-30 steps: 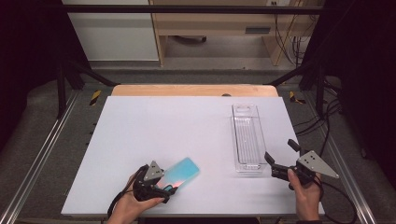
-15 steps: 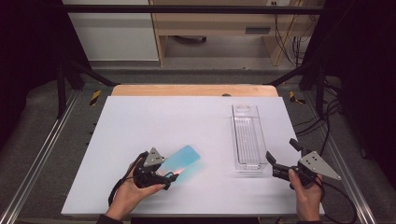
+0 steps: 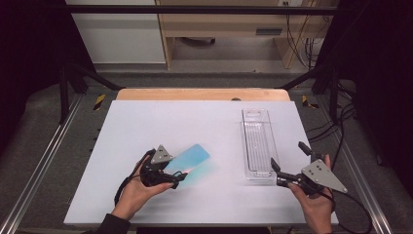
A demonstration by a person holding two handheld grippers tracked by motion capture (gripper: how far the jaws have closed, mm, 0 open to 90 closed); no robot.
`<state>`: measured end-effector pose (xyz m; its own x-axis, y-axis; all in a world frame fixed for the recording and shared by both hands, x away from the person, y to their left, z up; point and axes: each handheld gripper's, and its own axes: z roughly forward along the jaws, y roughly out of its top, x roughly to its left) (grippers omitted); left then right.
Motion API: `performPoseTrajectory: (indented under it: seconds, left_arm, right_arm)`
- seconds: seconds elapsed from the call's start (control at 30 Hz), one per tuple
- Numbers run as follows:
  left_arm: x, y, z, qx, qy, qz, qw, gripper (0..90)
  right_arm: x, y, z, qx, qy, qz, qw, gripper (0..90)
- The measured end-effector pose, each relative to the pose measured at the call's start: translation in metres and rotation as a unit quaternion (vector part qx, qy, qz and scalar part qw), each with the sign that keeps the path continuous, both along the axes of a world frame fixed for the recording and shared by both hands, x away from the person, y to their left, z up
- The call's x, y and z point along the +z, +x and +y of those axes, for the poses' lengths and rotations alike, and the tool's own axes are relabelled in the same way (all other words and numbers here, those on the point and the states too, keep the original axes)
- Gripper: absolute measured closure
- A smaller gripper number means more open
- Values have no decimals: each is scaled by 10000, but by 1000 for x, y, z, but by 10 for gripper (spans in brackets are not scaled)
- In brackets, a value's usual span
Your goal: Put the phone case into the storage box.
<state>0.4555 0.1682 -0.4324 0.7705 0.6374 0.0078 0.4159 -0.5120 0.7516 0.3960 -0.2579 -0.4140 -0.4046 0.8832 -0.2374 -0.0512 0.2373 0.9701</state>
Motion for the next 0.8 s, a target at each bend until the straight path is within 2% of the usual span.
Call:
performPoseTrajectory:
  seconds: [0.13,0.23,0.27,0.3,0.33,0.37,0.43,0.5,0.7,0.77,0.8]
  left_arm:
    - [8,2,4,2,10,-6,10000,170]
    - [16,4,7,38,41,-39,10000,170]
    - [23,6,9,54,6,-38,10000,170]
    - [23,6,9,54,6,-38,10000,170]
    - [28,8,11,51,-14,-24,10000,170]
    - [28,8,11,51,-14,-24,10000,170]
    - [33,10,14,52,-67,1,10000,170]
    - [36,10,15,66,-49,12,10000,170]
    - [43,8,19,38,-35,-46,10000,170]
    - [47,7,20,49,-42,-55,10000,170]
    - [49,7,21,44,-47,-56,10000,170]
  right_arm:
    - [7,-8,27,214,-484,-80,9986,38]
    - [8,-12,46,356,-838,-167,9957,43]
    - [10,-12,58,473,-1024,-176,9935,47]
    - [10,-12,58,473,-1024,-176,9935,47]
    - [12,-10,71,554,-1168,-176,9915,47]
    - [12,-10,71,554,-1168,-176,9915,47]
    - [15,-8,84,702,-1285,-168,9891,48]
    - [18,-5,96,722,-1492,-221,9859,53]
    - [15,6,125,914,-1766,-69,9800,58]
    - [14,8,133,960,-1890,-49,9773,60]
    - [13,9,140,1047,-1974,-2,9747,60]
